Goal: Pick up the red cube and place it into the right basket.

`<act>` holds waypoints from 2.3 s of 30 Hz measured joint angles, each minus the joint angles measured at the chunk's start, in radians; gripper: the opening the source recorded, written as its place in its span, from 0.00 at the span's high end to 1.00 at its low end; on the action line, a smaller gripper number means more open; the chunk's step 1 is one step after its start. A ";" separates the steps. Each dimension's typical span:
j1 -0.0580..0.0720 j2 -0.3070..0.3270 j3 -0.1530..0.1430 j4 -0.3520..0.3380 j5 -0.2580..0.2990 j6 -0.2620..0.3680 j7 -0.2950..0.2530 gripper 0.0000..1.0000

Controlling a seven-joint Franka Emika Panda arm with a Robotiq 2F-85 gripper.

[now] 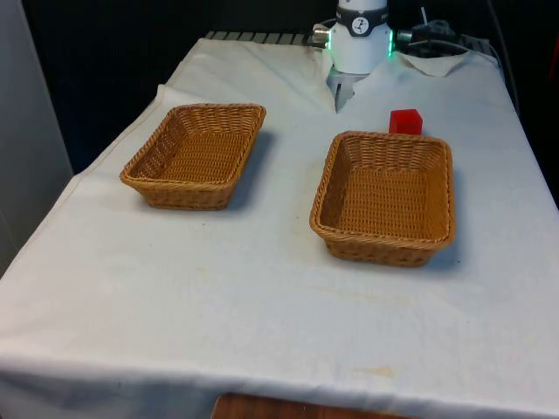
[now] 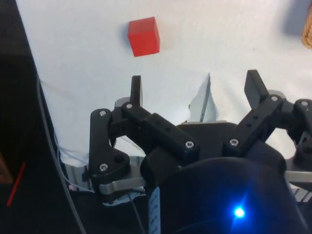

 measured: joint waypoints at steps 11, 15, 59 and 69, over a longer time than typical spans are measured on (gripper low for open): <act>0.000 -0.048 0.034 -0.071 0.000 0.019 0.002 0.00; 0.000 -0.067 0.046 -0.104 0.000 0.031 0.002 0.00; -0.007 -0.167 0.123 -0.600 0.012 0.500 -0.004 0.00; -0.007 -0.054 0.128 -0.614 0.077 0.603 -0.059 0.00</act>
